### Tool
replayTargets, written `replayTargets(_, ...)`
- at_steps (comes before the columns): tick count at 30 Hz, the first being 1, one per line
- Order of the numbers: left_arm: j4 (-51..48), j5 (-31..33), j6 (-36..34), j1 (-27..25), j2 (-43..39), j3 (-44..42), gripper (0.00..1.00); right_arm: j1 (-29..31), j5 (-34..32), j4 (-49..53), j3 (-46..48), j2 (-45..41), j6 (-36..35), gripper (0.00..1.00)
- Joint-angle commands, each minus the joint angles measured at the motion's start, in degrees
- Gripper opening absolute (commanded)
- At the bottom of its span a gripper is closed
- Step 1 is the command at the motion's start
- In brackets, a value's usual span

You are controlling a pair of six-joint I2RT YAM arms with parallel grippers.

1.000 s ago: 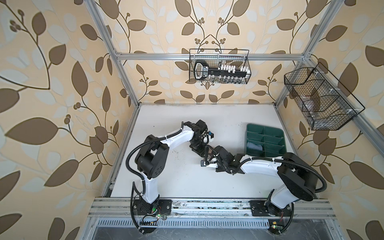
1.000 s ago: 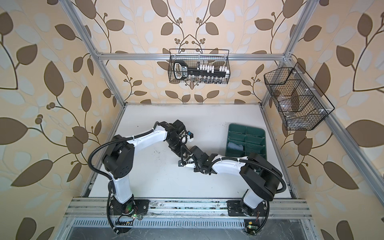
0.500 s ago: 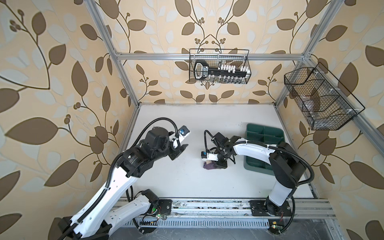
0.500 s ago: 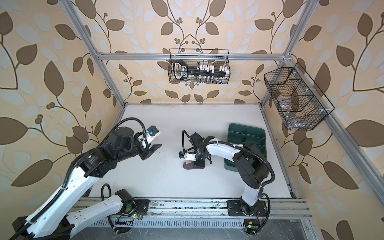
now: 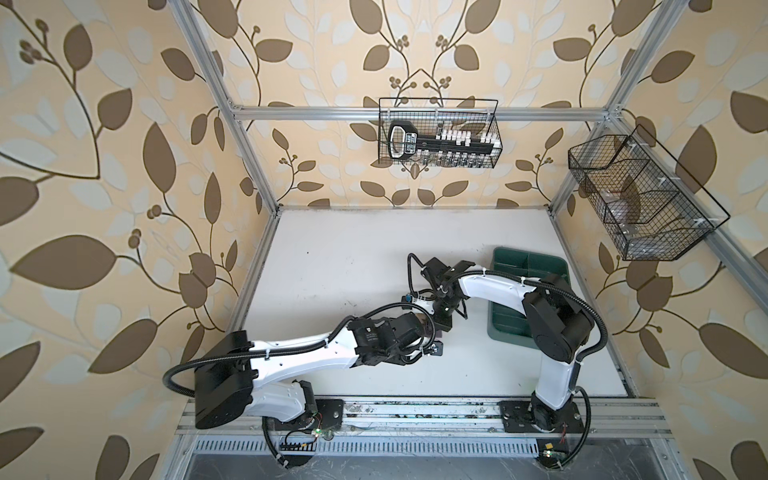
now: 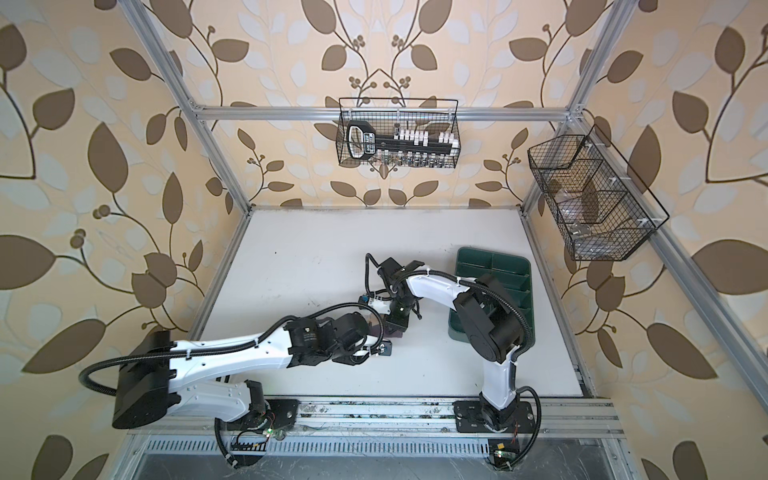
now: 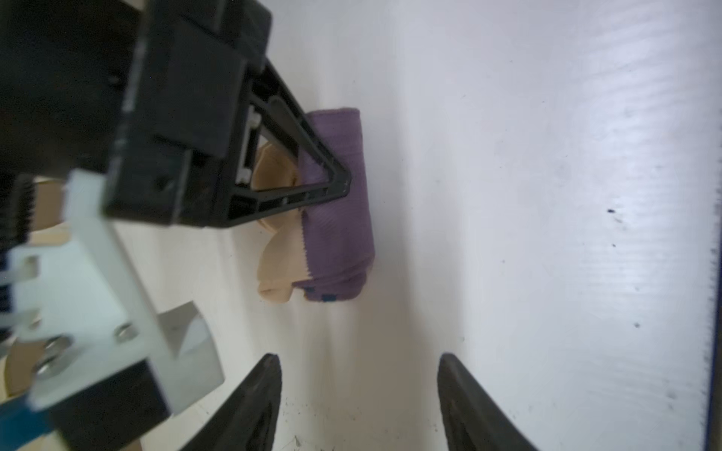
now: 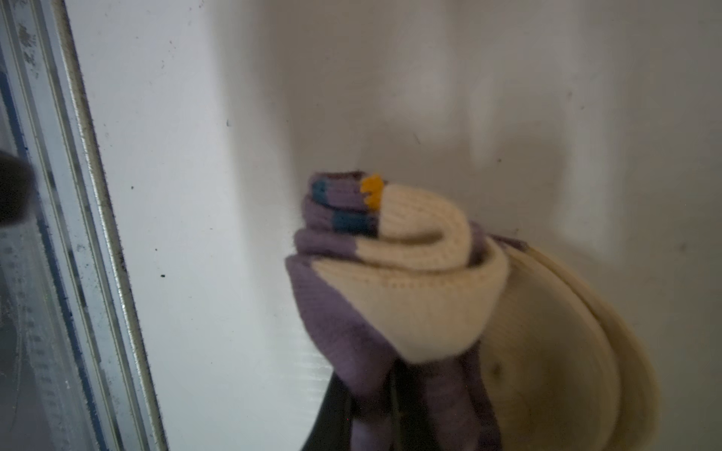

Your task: Roll the socks

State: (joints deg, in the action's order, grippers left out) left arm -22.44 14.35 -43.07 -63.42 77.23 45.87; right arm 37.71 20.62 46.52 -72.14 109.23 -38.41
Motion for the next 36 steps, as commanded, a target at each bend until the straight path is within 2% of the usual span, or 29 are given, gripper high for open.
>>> replayTargets(1,11.6,2.7,-0.9,-0.3,3.4,1.5,0.64,-1.7,-10.6,-4.4,3.3,5.3,-1.6,0.1)
replayTargets(7,16.7,4.0,-1.7,0.2,12.0,0.6,0.61,-1.9,-9.0,-5.0,4.3,5.2,-2.5,0.13)
replayTargets(11,16.9,3.9,0.4,2.0,15.8,1.1,0.52,-2.4,-7.6,-5.6,5.2,4.3,-2.9,0.14)
replayTargets(14,15.7,2.6,2.0,3.7,17.5,2.0,0.39,-2.7,-6.9,-5.9,5.9,3.6,-3.1,0.15)
replayTargets(18,10.9,0.0,4.4,4.1,18.8,4.5,0.1,-3.5,-5.2,-7.3,6.5,1.9,-2.5,0.16)
replayTargets(20,6.3,-1.9,6.1,4.2,19.5,6.6,0.02,-4.5,-4.3,-9.6,7.6,-0.2,-0.9,0.19)
replayTargets(24,-8.5,-9.3,12.7,5.3,21.5,13.0,0.0,-7.8,-1.4,-16.1,11.1,-8.6,2.8,0.33)
replayTargets(27,-16.0,-16.7,17.0,6.8,21.7,15.9,0.01,-10.9,-0.9,-23.8,15.0,-16.8,7.6,0.48)
replayTargets(30,-22.1,-21.4,19.1,8.6,22.6,18.7,0.02,-14.1,-5.2,-32.6,19.1,-24.9,14.5,0.52)
replayTargets(33,-26.4,-24.8,20.7,11.0,23.8,21.7,0.02,-17.6,-13.6,-38.1,21.6,-32.6,21.6,0.52)
replayTargets(36,-28.6,-31.4,22.0,14.8,24.8,24.5,0.04,-18.7,-18.5,-41.0,24.4,-41.2,23.2,0.51)
